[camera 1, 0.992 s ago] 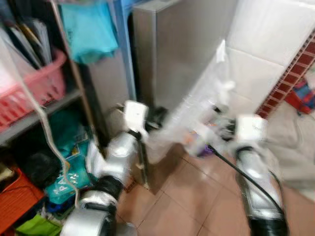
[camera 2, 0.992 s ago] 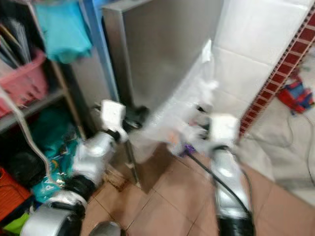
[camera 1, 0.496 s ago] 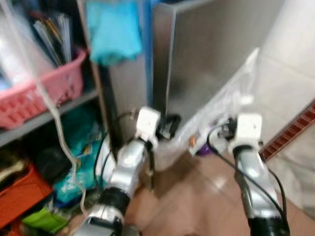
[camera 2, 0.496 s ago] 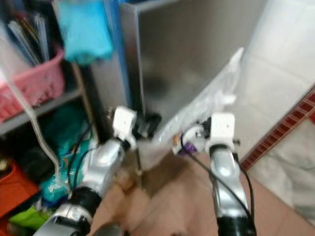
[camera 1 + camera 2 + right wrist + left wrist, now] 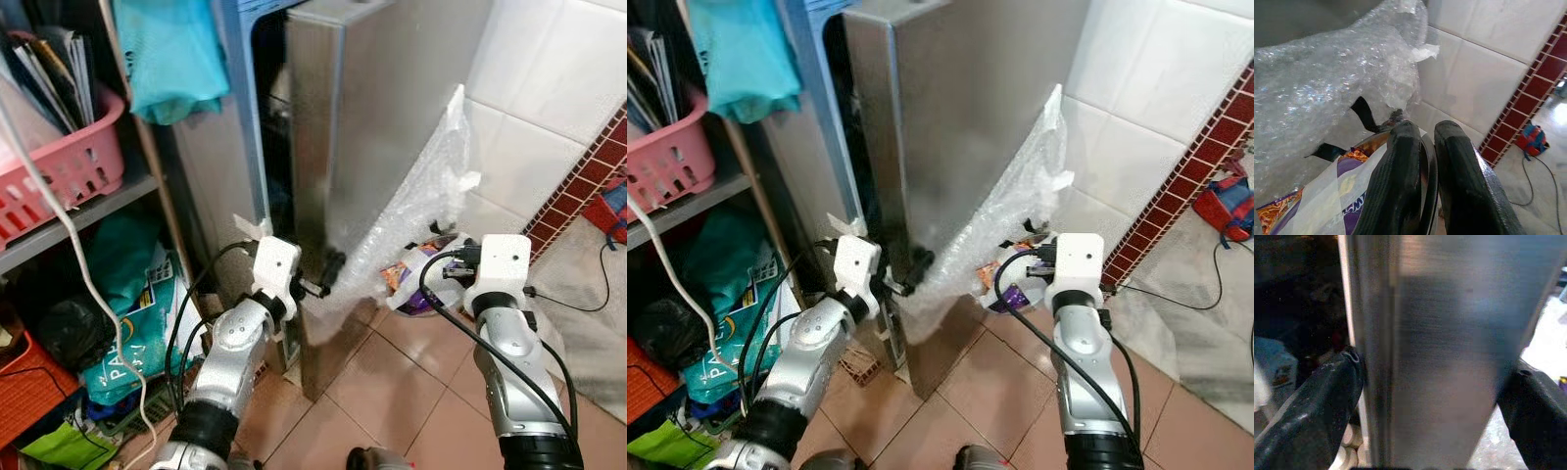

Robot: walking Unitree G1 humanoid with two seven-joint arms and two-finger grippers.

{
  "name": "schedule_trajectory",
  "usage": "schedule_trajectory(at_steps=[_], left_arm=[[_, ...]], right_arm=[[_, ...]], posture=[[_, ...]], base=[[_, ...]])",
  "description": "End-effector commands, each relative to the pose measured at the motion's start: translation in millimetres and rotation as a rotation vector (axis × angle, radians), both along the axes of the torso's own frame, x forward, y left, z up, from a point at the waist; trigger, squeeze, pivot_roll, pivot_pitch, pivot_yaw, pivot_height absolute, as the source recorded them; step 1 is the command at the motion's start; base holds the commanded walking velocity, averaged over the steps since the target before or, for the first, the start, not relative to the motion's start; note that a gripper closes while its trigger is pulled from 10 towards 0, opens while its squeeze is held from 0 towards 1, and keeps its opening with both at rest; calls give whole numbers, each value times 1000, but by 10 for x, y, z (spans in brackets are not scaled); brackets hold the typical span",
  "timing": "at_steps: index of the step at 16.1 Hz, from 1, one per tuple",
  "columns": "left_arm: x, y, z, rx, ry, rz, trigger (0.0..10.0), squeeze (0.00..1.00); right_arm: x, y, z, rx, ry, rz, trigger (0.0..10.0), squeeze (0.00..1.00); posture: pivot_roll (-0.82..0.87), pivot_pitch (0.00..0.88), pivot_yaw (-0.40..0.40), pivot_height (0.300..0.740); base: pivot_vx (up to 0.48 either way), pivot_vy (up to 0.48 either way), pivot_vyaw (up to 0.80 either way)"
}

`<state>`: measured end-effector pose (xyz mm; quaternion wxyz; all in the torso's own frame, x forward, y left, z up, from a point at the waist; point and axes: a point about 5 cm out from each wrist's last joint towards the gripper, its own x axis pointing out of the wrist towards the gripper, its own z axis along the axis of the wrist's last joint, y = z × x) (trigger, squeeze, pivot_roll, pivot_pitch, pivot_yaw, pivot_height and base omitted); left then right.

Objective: Restocking fridge

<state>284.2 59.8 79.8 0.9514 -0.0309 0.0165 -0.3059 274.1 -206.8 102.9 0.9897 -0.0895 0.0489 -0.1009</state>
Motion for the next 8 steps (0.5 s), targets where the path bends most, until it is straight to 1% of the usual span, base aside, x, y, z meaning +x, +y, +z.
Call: schedule_trajectory(at_steps=[1, 2, 3, 4, 5, 6, 7, 8], left_arm=[[-54, -68, -18, -1, 26, -42, 10000, 0], [-102, -85, -39, -2, 40, -77, 10000, 0], [-105, -90, -42, 0, 42, -80, 10000, 0], [-94, -124, -35, 15, 38, -98, 10000, 0], [-87, -140, -29, 21, 35, -106, 10000, 0], [-59, -186, 7, 23, 22, -121, 10000, 0], [-49, -205, 24, 22, 17, -128, 10000, 0], [-33, -289, 83, 12, 4, -173, 10000, 0]], right_arm=[[12, -49, 41, -4, -16, -17, 10000, 0], [7, -60, 41, -13, -16, -28, 10000, 0], [6, -61, 40, -15, -15, -29, 10000, 0], [-21, -126, 41, -61, -9, -72, 10000, 0], [-35, -159, 44, -79, -8, -93, 10000, 0], [-93, -248, 41, -113, 4, -138, 10000, 0], [-121, -281, 37, -122, 10, -155, 10000, 0], [-209, -344, -19, -137, 45, -177, 10000, 0]], posture=[[24, 4, -13, 740], [27, 4, -15, 740], [27, 4, -15, 740], [29, 3, -20, 740], [30, 2, -21, 740], [29, 2, -23, 740], [29, 2, -23, 740], [15, 2, -20, 740]], base=[[0, 0, 0], [0, 0, 0], [0, 0, 0], [0, 0, 0], [0, 0, 0], [0, 0, 0], [0, 0, 0], [0, 0, 0]])
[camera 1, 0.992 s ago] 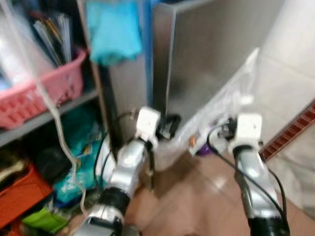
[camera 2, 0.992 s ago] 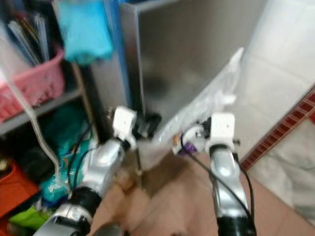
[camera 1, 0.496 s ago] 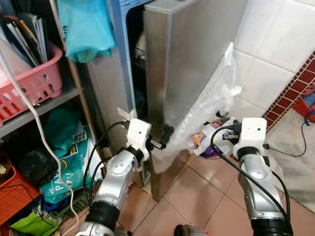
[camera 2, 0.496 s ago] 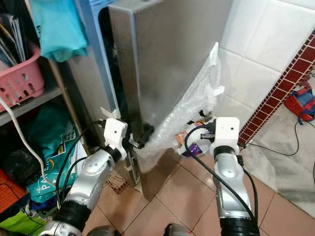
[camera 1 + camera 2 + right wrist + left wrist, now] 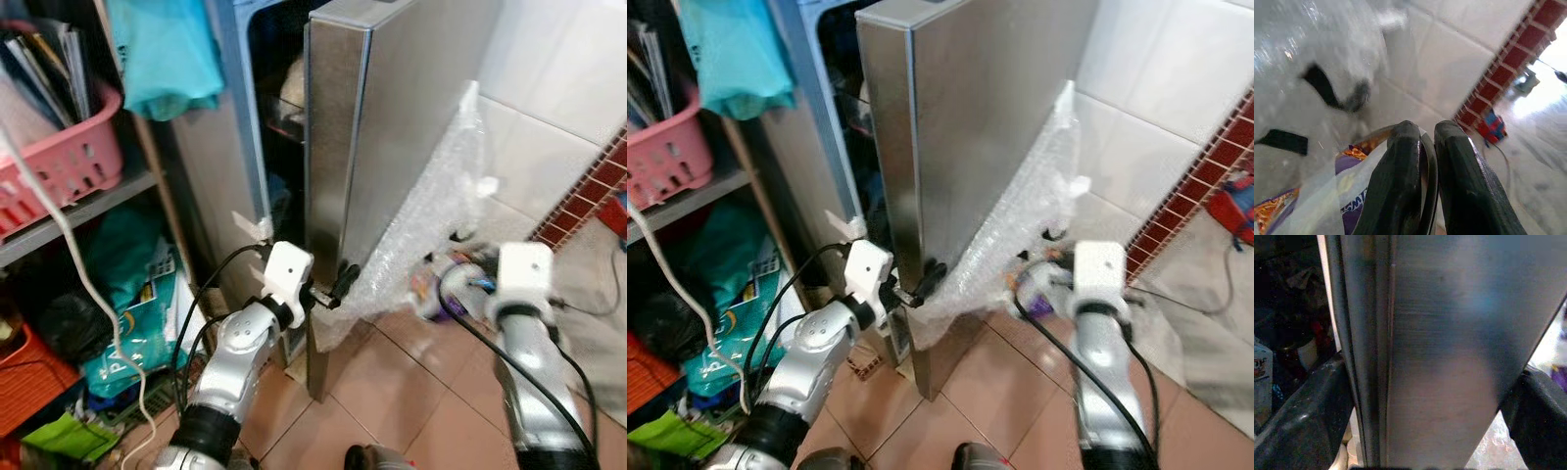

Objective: Restocking fridge

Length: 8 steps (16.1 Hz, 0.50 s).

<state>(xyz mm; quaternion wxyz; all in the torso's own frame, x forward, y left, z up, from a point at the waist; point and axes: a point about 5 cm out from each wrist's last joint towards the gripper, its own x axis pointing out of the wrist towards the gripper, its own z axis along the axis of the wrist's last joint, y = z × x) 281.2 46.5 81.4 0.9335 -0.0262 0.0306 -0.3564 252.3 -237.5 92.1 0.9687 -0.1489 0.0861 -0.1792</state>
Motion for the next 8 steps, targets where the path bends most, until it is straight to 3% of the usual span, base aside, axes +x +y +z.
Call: schedule_trajectory(at_steps=[1, 2, 3, 5, 8], left_arm=[[-8, -205, 91, -10, -20, -101, 10000, 0], [-88, -386, 125, 21, -35, -253, 10000, 0], [-128, -453, 130, 37, -44, -303, 10000, 0], [-164, -538, 128, 54, -60, -327, 10000, 0], [-131, -519, 123, 50, -70, -268, 10000, 0]], right_arm=[[-24, -48, 55, -11, -14, -18, 10000, 0], [-78, -74, -8, 6, 13, -39, 10000, 0], [-79, -73, -9, 6, 10, -43, 10000, 0], [-82, -67, -7, 6, 9, -47, 10000, 0], [-59, -22, -13, 23, 13, -35, 10000, 0]], posture=[[12, 2, -18, 740], [7, 1, -14, 740], [6, 0, -10, 740], [5, 0, -9, 740], [8, 0, -10, 740]], base=[[0, 0, 0], [0, 0, 0], [0, 0, 0], [0, 0, 0], [0, 0, 0]])
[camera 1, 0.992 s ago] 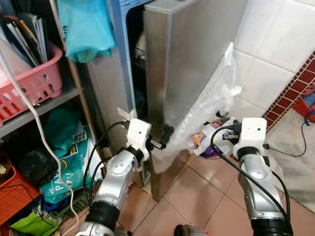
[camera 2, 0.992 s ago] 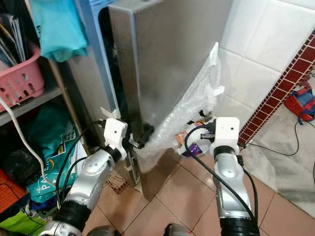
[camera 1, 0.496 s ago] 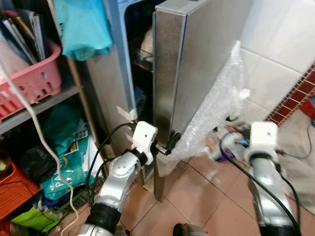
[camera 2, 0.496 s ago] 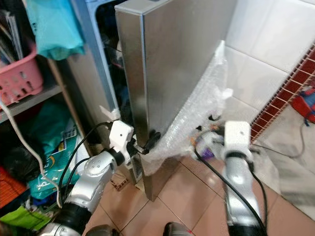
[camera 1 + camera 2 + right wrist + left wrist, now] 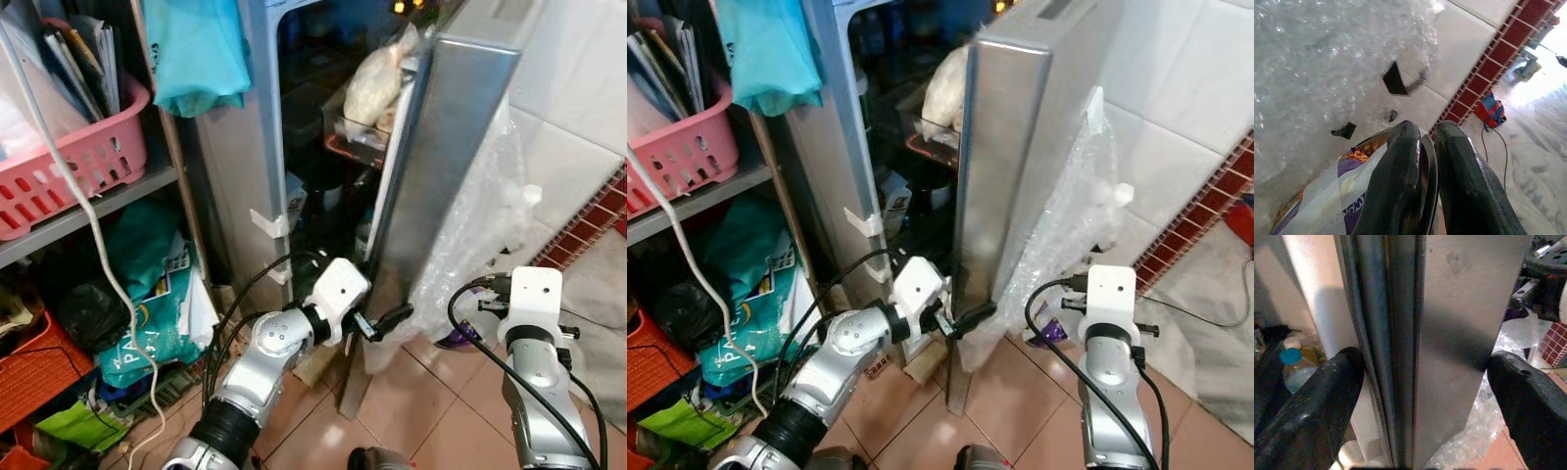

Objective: Restocking fridge

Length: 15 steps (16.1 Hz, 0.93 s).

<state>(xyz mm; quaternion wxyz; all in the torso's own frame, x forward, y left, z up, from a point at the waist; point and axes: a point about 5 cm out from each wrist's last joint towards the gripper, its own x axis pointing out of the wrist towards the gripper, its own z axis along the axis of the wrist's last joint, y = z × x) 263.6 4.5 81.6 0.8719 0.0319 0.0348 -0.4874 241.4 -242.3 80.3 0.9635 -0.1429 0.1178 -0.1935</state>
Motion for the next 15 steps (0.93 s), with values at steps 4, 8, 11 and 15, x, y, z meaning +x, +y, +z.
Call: schedule_trajectory(at_steps=[4, 8, 11, 15], left_arm=[[75, -29, 111, -54, -31, 64, 10000, 0], [109, -43, 127, -61, -40, 71, 10000, 0], [125, -84, 148, -66, -46, 61, 10000, 0], [128, -96, 131, -63, -43, 49, 10000, 0]], right_arm=[[97, 36, 117, -19, -34, 3, 10000, 0], [64, 34, 123, -26, -33, 5, 10000, 0], [62, 19, 143, -25, -43, -4, 10000, 0], [64, 36, 143, -23, -44, -5, 10000, 0]], posture=[[17, 0, -19, 740], [1, 0, -18, 740], [-11, 0, -7, 740], [-7, 0, -7, 740]], base=[[290, -143, -200], [413, 0, -800], [421, 0, -483], [364, 0, 0]])
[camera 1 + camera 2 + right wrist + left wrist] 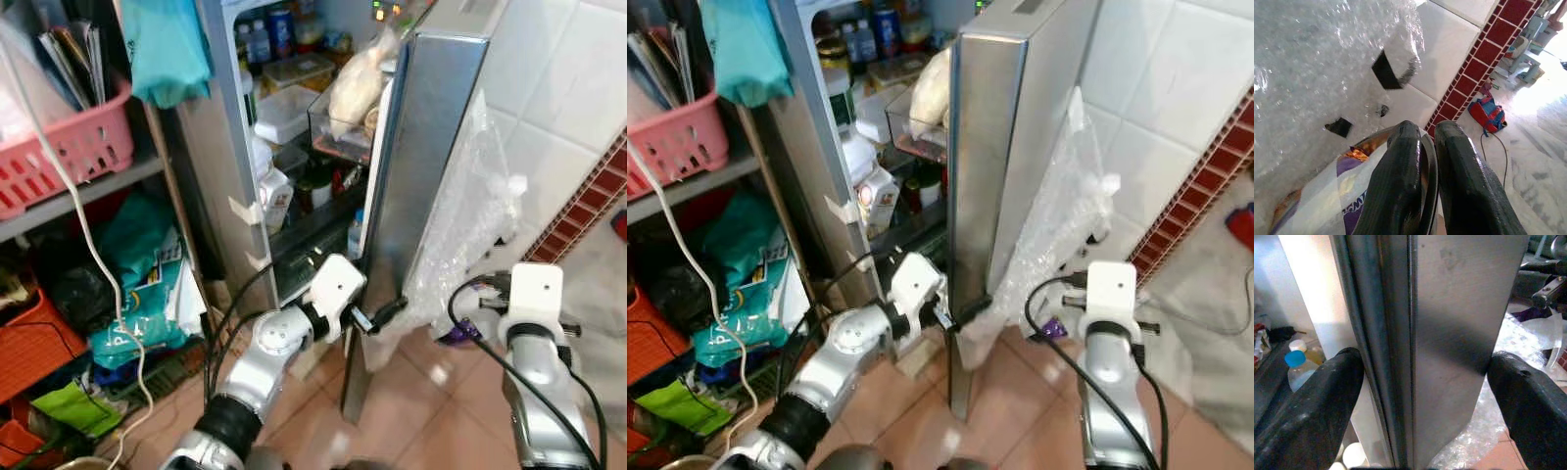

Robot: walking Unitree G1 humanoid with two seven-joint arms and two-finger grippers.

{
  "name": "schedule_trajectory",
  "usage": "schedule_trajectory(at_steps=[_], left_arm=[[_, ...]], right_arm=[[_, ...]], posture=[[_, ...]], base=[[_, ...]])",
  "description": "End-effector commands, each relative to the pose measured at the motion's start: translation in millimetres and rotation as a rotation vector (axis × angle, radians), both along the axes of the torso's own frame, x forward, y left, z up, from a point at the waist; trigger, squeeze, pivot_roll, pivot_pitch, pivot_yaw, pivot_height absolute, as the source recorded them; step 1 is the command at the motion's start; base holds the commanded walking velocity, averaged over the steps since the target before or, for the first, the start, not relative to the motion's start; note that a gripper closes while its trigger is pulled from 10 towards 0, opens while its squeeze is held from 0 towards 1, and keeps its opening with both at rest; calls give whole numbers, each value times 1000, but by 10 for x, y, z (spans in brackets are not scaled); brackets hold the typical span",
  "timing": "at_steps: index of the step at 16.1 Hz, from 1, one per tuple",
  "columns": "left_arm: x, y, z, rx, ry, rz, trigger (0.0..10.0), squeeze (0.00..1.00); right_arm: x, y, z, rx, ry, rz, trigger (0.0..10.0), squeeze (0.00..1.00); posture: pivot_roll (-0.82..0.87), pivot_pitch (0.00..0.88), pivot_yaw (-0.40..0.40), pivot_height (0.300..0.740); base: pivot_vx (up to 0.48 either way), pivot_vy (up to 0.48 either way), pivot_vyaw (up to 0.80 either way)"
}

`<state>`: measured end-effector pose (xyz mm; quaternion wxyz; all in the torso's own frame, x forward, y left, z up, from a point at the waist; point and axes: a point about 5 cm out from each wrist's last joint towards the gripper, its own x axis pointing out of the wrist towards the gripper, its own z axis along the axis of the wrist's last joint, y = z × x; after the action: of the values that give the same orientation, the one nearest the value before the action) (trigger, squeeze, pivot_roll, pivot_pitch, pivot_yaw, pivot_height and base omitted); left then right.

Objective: Restocking fridge

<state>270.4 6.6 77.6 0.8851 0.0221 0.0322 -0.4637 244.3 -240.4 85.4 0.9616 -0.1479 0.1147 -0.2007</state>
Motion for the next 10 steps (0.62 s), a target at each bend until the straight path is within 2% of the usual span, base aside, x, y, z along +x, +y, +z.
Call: schedule_trajectory(at_steps=[1, 3, 5, 8, 10], left_arm=[[65, -119, 170, -40, -49, -3, 10000, 0], [69, -138, 176, -40, -55, 7, 10000, 0], [87, -130, 173, -31, -69, 55, 10000, 0], [127, 23, 104, -20, -55, 180, 10000, 0], [128, 96, 68, -15, -43, 214, 10000, 0]], right_arm=[[46, 20, 97, -9, -42, 9, 10000, 0], [77, 23, 126, -17, -49, 14, 10000, 0], [84, 25, 128, -17, -50, 16, 10000, 0], [127, 50, 149, -16, -60, 31, 10000, 0], [135, 57, 141, -14, -60, 32, 10000, 0]], posture=[[-8, 0, -9, 740], [-10, 0, -13, 740], [-10, 0, -16, 740], [-3, 0, -17, 740], [1, 0, -17, 740]], base=[[345, 0, 0], [135, 0, -491], [0, 0, 0], [0, 0, 0], [0, 0, 0]])
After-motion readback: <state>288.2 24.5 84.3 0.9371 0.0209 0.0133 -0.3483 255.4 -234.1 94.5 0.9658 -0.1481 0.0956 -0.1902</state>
